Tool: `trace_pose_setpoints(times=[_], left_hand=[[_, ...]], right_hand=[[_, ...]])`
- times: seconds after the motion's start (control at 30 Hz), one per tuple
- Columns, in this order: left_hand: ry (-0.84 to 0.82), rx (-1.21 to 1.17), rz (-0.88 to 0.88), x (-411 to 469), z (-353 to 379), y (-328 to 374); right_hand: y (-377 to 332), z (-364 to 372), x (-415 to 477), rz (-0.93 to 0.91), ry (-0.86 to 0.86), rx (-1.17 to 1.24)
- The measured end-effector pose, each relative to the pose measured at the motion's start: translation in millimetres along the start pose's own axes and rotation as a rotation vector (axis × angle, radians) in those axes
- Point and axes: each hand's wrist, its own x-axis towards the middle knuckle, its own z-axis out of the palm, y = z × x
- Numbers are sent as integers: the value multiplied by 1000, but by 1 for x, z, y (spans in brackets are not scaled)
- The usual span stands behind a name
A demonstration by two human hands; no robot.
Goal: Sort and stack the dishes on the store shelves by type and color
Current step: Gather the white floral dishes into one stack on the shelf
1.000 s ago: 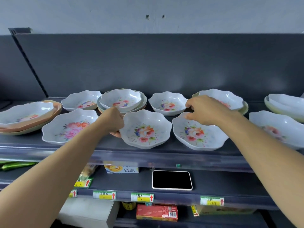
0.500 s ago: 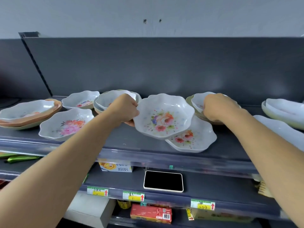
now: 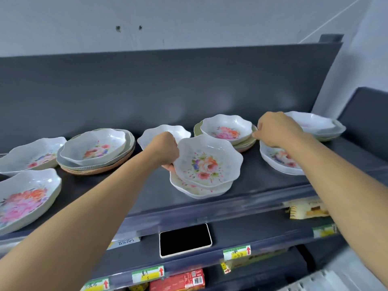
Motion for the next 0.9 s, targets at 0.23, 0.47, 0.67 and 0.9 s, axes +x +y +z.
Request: trace_pose_setpoints(times=[0.23, 0.47, 0.67, 0.9], left_hand=[[-53, 140, 46, 14, 1, -12], [-64, 377, 112, 16, -1, -19], [158, 370, 165, 12, -7, -11], [99, 146, 516, -1, 9, 37]], right_hand=[[4, 8, -2, 109, 10, 14], [4, 21, -5, 107, 33, -8], [16, 15, -12, 130, 31, -1], [65, 8, -21, 360, 79, 42]])
